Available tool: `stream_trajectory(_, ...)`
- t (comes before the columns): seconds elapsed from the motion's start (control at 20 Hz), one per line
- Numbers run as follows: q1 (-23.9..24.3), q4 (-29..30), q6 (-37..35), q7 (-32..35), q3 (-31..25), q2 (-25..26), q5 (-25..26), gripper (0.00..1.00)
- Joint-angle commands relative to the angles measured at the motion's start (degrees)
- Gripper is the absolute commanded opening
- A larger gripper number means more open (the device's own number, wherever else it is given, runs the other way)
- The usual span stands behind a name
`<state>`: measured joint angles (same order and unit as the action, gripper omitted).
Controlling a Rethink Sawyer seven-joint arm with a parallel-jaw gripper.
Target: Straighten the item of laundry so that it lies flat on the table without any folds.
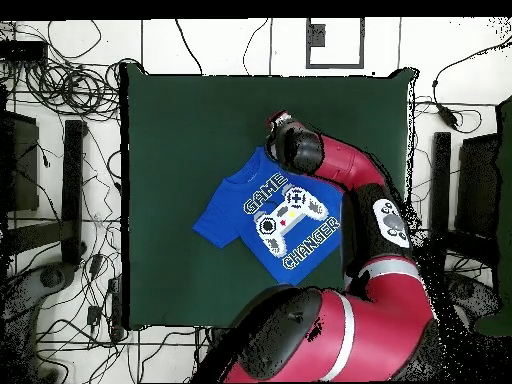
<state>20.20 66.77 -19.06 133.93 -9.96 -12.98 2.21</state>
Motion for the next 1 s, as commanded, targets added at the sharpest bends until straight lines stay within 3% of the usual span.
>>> stream_trajectory(0.05, -1.8, -1.3, -5.3, -0.8, 1.3, 4.0, 2.7, 1.00)
stream_trajectory(0.55, -0.9, 0.5, -5.7, -1.4, 0.2, 2.6, 2.4, 1.00)
stream_trajectory(1.0, -2.2, 7.0, -6.1, 1.7, -0.1, -2.4, 1.1, 1.00)
